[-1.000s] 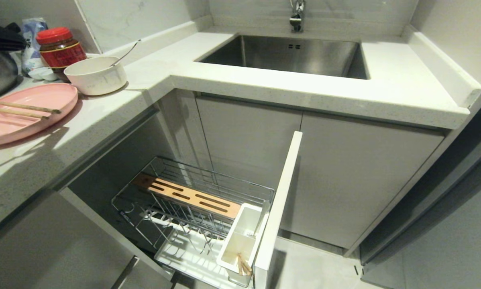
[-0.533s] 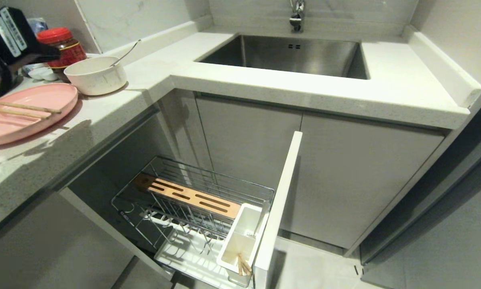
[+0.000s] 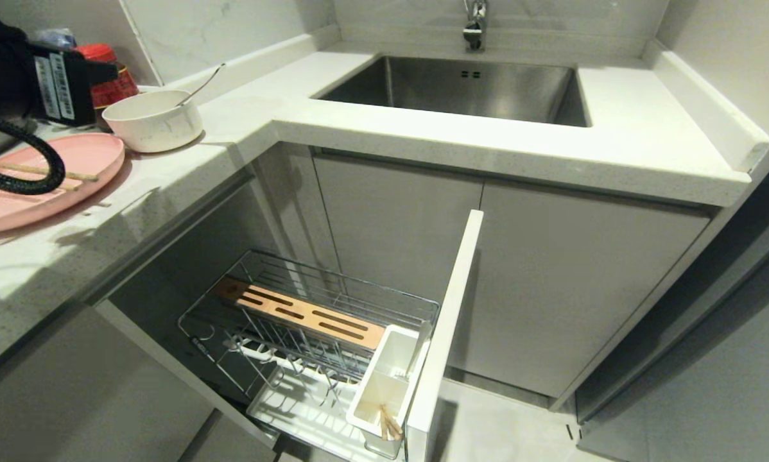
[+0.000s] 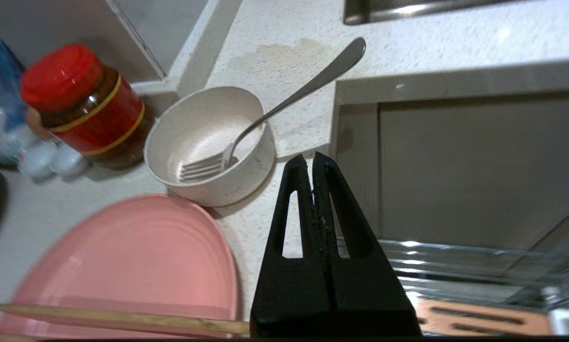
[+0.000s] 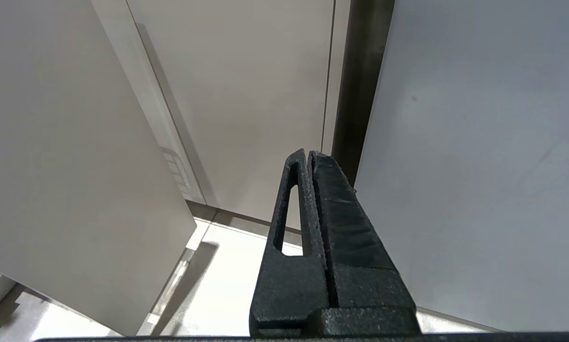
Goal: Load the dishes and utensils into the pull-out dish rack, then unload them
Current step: Pick up the fork and place it in the cupboard
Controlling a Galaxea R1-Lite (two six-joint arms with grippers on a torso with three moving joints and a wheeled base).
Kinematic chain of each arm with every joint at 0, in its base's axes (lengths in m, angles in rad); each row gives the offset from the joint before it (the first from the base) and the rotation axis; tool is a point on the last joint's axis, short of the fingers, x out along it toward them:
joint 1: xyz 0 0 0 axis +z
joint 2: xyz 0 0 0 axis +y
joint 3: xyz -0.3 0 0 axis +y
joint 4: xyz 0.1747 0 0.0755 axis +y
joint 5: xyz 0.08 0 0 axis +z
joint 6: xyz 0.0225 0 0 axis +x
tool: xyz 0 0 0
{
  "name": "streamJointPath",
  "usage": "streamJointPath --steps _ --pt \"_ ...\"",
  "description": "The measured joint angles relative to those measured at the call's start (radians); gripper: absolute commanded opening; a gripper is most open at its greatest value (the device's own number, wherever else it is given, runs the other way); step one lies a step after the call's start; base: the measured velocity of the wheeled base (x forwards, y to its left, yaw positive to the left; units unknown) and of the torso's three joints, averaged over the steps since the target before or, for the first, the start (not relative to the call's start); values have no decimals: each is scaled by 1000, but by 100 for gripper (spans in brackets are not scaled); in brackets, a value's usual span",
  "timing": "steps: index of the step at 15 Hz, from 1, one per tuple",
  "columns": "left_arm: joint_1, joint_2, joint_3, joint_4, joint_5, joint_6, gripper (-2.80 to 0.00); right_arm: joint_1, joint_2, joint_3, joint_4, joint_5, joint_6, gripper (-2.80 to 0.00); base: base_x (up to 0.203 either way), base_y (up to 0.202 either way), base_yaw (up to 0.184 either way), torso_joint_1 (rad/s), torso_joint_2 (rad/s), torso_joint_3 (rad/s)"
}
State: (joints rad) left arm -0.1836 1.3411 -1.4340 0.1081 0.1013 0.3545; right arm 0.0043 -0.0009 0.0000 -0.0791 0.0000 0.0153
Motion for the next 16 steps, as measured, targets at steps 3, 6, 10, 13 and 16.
streamJointPath --steps 3,6,10,13,16 --pt "-7 3 22 -6 1 102 0 0 0 0 0 0 0 -280 0 0 0 0 0 0" --pt "-13 14 34 -25 2 106 0 0 0 0 0 0 0 -280 0 0 0 0 0 0" --pt "-13 50 40 -91 5 113 0 0 0 0 0 0 0 -280 0 0 0 0 0 0" --pt "-9 106 37 -181 19 140 0 0 0 0 0 0 0 -280 0 0 0 0 0 0" --pt "0 171 27 -249 27 146 0 0 0 0 0 0 0 -280 0 0 0 0 0 0"
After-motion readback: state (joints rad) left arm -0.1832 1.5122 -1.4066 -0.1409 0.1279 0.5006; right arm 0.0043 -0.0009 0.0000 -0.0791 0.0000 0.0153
